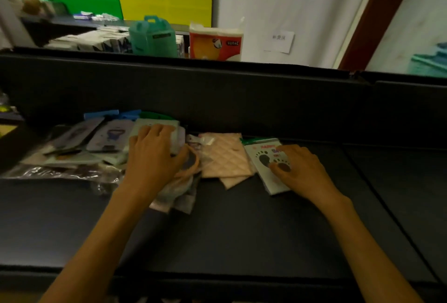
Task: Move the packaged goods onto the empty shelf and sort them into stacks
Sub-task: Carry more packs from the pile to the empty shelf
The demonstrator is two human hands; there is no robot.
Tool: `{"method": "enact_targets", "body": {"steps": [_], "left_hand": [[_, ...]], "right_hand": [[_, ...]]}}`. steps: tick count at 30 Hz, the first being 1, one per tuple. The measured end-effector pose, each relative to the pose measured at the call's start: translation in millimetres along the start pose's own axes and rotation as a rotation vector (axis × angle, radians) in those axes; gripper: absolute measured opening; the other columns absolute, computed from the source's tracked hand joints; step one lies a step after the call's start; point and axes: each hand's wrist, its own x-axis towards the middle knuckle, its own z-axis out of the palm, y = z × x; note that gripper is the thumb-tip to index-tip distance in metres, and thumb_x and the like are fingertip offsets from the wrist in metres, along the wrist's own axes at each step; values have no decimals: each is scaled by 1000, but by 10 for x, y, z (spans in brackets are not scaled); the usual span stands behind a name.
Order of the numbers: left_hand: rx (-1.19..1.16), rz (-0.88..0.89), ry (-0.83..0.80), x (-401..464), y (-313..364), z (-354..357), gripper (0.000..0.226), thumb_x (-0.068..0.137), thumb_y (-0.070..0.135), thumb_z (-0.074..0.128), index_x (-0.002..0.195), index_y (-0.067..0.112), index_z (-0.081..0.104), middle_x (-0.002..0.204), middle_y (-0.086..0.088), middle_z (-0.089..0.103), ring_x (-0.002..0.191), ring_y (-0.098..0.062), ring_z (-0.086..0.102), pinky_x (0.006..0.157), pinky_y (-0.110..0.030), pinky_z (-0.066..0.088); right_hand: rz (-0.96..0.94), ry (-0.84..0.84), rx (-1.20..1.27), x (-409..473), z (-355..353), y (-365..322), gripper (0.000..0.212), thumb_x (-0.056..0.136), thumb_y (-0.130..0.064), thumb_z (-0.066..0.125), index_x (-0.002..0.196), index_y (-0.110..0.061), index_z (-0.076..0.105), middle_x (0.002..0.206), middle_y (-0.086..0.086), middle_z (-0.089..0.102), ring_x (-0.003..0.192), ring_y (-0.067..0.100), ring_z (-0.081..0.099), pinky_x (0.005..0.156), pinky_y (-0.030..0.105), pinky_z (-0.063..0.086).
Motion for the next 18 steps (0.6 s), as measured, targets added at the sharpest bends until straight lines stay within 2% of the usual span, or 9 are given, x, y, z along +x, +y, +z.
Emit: {"method": "enact_targets", "body": {"steps": [3,7,11,15,18], "left_hand": [[-4,-40,-5,109,-300,-32,58,86,50,56,131,14,48,137,-12,47,128,-31,38,103,-48,32],[28,-124,-110,176,-587,17,76,80,67,51,137,18,41,139,-16,43,128,-37,36,108,-54,28],[23,-157,-140,205,-632,64,89,77,73,50,141,14,33,143,-21,37,131,-41,30,111,-54,22],[-29,-190,-167,237,-618,64,97,76,69,55,147,12,21,147,-22,30,136,-42,23,113,-55,15],[-126,-192,-172,275,-624,85,98,72,67,62,146,16,23,144,-19,37,133,-41,31,110,-58,23]], "right_hand": [[91,14,-21,-33,102,-80,71,87,-58,53,145,-21,33,144,3,40,128,22,39,103,37,35],[212,15,-57,-55,240,-131,82,83,-65,50,146,-17,31,145,8,39,129,27,37,104,41,36],[344,15,-62,-45,289,-114,91,74,-78,49,138,-14,39,137,13,46,123,32,40,99,44,38],[376,49,1,-32,313,-121,95,72,-74,56,142,-14,34,140,13,43,127,34,37,102,45,34],[397,107,135,-47,319,-125,103,69,-66,68,147,-13,26,145,14,37,131,34,33,107,47,32]]}}
